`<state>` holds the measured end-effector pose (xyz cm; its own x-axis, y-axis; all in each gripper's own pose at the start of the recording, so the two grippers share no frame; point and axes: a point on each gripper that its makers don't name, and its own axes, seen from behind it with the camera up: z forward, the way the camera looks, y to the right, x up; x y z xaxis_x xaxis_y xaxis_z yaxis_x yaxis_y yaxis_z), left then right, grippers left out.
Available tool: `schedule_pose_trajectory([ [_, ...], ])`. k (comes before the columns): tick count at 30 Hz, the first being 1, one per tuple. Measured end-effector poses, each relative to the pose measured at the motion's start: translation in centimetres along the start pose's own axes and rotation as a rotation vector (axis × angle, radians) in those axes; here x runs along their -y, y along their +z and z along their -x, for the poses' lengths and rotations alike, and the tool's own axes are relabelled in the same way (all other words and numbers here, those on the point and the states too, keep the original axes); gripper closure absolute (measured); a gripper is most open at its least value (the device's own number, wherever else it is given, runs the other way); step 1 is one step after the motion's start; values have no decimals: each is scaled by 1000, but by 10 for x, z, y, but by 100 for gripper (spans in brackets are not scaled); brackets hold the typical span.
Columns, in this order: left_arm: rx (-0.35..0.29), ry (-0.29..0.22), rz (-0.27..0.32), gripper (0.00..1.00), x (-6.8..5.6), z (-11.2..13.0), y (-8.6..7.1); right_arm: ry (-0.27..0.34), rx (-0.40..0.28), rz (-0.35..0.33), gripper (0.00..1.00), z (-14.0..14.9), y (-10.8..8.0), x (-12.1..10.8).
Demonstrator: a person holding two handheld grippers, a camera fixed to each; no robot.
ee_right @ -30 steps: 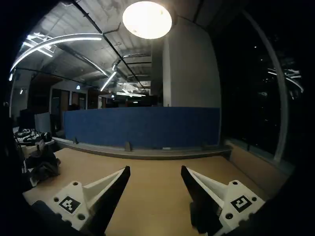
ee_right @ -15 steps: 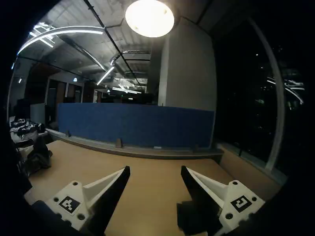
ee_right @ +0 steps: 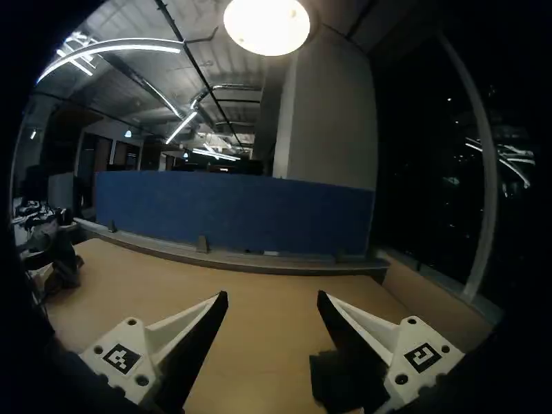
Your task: Fold towel
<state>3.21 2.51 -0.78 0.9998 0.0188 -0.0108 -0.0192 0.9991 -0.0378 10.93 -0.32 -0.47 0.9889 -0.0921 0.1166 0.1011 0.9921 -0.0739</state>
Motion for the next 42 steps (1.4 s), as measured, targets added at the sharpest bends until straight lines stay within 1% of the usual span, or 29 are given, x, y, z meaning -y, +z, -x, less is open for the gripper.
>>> schedule_pose_trajectory([
  [3,-3,-1,-2,6,4,7,3,0,3,5,0,4,2,1],
  [8,-3,15,-15,6,11,17,5,-9,9,7,0,11,5,5],
  [11,3,14,-15,6,12,21,5,-19,10,5,0,13,7,8],
  [17,2,-23,-18,6,17,31,7,-21,11,-9,0,15,10,15],
  [20,10,-19,-25,6,20,33,7,-21,12,-9,0,15,12,15],
  [26,9,-22,-19,6,19,33,9,-22,11,-19,0,17,14,17],
  [30,9,-24,-20,6,19,33,9,-7,2,-27,0,17,14,18],
  [35,10,-21,-21,5,19,32,9,20,-19,-33,0,16,12,14],
  [38,10,-20,-20,5,18,33,8,47,-37,-35,0,16,9,11],
  [42,10,-19,-20,5,19,33,8,92,-47,-45,0,25,9,9],
])
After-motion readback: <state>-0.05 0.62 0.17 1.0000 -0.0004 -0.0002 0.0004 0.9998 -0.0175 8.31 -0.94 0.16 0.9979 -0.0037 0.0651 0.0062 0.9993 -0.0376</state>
